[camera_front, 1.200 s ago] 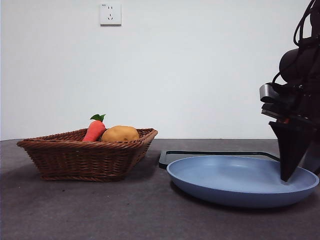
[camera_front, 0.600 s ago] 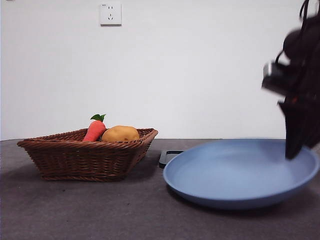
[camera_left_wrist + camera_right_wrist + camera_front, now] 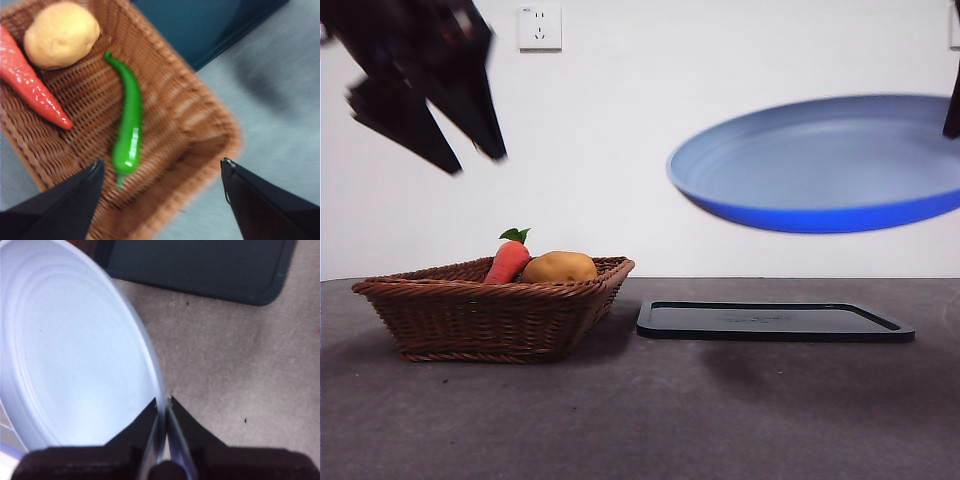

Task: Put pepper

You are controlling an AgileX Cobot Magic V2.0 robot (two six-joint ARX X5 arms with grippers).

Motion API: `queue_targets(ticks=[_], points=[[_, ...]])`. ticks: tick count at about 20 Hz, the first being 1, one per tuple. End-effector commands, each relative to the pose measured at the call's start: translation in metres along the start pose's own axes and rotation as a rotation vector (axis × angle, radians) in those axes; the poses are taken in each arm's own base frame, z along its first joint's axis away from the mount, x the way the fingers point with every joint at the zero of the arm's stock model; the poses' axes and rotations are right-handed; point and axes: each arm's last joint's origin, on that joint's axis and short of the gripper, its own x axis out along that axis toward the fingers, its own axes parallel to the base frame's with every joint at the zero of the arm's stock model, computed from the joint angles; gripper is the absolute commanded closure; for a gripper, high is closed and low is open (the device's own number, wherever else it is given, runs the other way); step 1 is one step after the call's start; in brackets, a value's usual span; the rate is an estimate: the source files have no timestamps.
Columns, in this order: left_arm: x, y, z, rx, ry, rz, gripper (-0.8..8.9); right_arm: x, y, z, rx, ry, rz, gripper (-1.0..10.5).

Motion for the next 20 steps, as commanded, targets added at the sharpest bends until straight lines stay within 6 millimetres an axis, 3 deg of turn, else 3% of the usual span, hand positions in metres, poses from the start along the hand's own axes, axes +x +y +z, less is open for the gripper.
queue_targets(ticks=[1,4,9,20], points=[[0.025,0.007,0.014,0.057,0.052,0.031,4.12,-0.011,0.005,0.002,-0.002,-0.043,0.007,9.4],[0.057,0.016,0.021,0.050,0.110,0.026,4.12,-0.018,0.007,-0.002,-0.008,-0.064,0.007,9.4],[0.098,0.023,0.015,0.044,0.158,0.013,4.12,-0.018,0.007,-0.002,-0.010,-0.067,0.008,9.4],[0.141,0.029,0.002,0.036,0.232,0.009,4.13,-0.018,0.007,-0.002,-0.011,-0.068,0.007,9.4]])
